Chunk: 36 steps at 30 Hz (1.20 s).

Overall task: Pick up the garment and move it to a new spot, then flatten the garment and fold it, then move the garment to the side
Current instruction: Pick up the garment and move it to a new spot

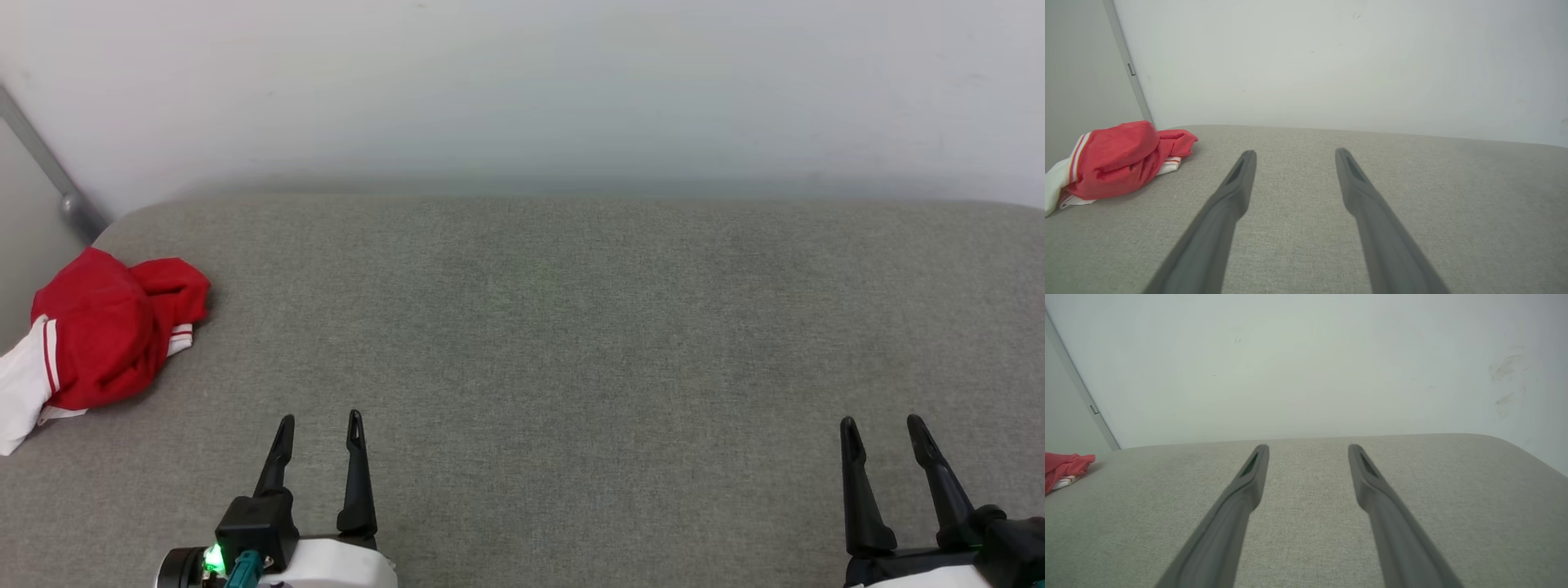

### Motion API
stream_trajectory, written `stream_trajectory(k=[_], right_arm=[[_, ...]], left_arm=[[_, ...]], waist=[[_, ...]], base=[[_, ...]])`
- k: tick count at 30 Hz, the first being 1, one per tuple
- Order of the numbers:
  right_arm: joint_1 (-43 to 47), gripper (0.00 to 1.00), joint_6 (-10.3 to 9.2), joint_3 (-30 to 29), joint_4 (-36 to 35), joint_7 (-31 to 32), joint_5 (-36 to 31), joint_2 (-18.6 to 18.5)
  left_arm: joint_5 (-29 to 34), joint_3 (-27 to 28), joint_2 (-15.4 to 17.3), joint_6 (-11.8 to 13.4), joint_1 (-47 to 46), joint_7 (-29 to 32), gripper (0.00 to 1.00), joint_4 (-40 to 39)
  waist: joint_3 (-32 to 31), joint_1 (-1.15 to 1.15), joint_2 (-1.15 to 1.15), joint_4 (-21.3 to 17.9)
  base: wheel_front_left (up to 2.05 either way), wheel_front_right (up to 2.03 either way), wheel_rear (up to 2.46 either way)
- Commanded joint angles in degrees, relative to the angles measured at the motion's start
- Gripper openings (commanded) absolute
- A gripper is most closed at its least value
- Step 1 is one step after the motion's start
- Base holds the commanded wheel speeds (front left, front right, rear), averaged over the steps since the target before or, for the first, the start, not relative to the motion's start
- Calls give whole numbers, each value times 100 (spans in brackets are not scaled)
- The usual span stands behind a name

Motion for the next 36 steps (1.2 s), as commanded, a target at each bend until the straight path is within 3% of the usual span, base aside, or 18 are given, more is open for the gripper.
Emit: stream_trajectory(k=[1, 9, 27, 36], right_arm=[[66, 100, -2, -9, 1, -12, 23, 13], [98, 100, -2, -28, -48, -12, -14, 13], [111, 100, -2, -43, -164, -12, -56, 13], [42, 100, -2, -27, -169, -12, -169, 13]], left_arm=[[36, 16, -7, 26, 43, -16, 100, -14], [43, 33, -7, 26, -28, -16, 100, 10], [-149, 308, -7, 158, -33, -16, 100, -70], [-228, 455, -8, 198, 39, -16, 100, -133]], waist=[[1, 0, 0, 20], [-13, 0, 0, 417], [16, 0, 0, 2078], [58, 0, 0, 2645]], base=[[0, 0, 0], [0, 0, 0], [0, 0, 0], [0, 0, 0]])
